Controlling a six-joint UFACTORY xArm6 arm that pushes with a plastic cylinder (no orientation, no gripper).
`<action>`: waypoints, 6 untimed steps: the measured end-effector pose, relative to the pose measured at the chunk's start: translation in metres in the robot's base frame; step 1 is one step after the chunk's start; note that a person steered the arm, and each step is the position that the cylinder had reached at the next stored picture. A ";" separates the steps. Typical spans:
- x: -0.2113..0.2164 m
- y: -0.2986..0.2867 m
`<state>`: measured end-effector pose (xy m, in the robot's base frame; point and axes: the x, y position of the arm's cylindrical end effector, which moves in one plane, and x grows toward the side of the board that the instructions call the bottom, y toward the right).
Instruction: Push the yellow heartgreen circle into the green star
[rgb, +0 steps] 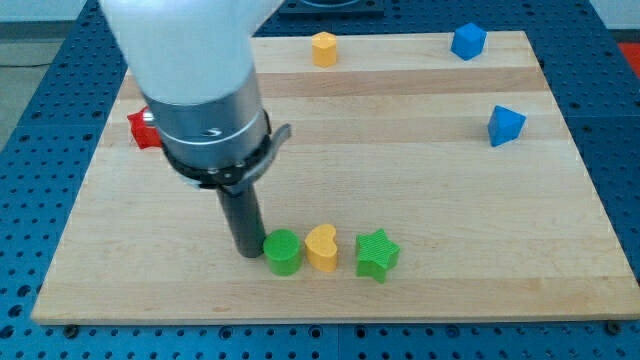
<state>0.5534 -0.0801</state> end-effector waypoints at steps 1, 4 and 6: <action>0.009 -0.016; 0.027 -0.020; 0.015 0.027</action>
